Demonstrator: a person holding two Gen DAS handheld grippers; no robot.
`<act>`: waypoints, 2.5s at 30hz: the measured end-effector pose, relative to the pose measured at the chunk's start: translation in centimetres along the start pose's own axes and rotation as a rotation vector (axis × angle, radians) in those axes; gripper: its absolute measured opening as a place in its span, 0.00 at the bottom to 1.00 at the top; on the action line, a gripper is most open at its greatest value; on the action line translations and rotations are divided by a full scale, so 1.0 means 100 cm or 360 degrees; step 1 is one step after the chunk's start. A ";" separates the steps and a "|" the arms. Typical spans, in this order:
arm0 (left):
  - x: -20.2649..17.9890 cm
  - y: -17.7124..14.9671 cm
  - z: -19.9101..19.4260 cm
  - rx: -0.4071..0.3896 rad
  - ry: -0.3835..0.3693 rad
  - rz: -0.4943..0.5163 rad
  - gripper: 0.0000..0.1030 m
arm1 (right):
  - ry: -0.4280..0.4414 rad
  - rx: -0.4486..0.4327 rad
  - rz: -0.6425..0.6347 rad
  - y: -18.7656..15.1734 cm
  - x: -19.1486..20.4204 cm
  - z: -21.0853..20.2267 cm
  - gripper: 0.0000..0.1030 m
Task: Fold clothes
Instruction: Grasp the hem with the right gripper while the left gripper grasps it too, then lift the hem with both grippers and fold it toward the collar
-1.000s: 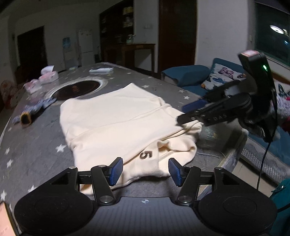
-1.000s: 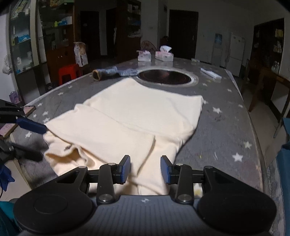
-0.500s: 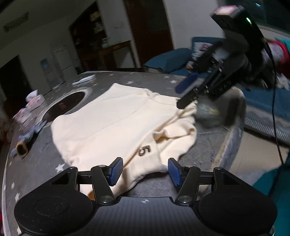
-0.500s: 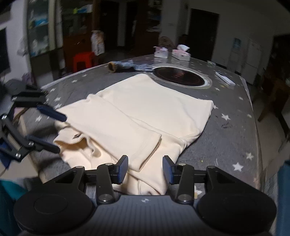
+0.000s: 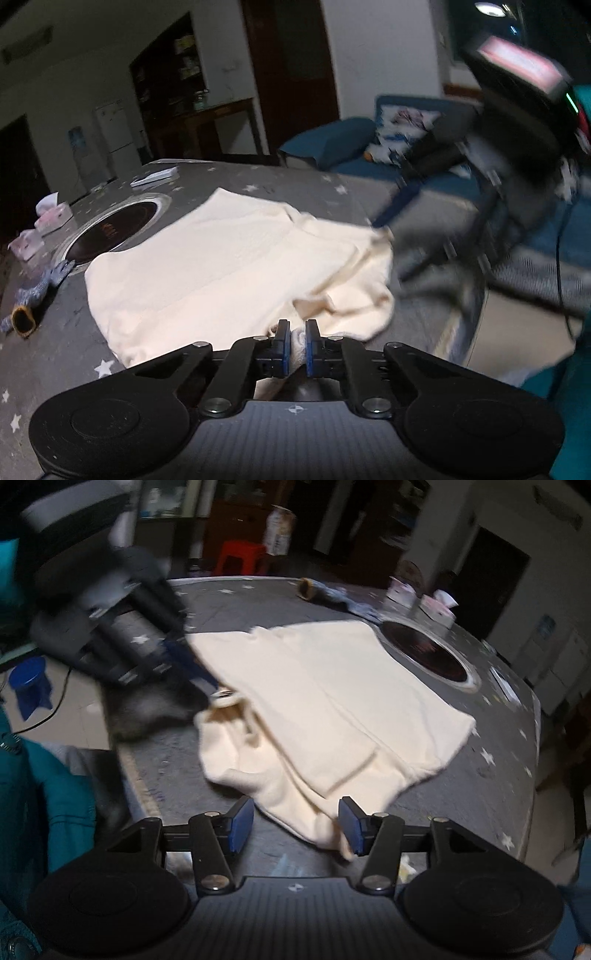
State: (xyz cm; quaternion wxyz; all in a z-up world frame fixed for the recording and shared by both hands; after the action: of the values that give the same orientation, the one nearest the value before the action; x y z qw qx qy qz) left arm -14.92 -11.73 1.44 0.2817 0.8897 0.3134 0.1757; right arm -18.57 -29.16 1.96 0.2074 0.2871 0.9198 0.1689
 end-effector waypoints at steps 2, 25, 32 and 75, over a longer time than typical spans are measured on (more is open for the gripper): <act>0.007 0.008 0.001 -0.0021 -0.0016 -0.0039 0.08 | -0.0012 -0.0017 -0.0059 0.001 0.008 0.001 0.53; 0.010 -0.032 -0.004 0.0106 0.0192 0.0051 0.58 | 0.0156 -0.0125 0.0321 0.033 -0.035 0.020 0.11; 0.017 -0.034 0.000 0.0114 0.0208 0.0088 0.11 | 0.0129 -0.0157 0.0363 0.034 -0.035 0.017 0.08; 0.139 0.050 0.061 0.0222 0.0367 -0.0454 0.07 | -0.0041 -0.0117 0.0312 0.120 -0.123 0.083 0.07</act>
State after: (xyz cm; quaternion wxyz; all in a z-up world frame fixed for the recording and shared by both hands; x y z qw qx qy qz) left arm 0.71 -8.20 1.64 0.2036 0.8276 0.4780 0.2124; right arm 0.11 -25.64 3.51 0.2122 0.3701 0.8777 0.2184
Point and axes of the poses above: each gripper's, at about its wrist camera, not at the fingertips, and z roughly the way its jaws point, x to its left, y to its top, the point moved 3 cm from there along z, roughly the way its jaws point, and after that the axes turned 15 degrees about x, right-handed, at the moved point
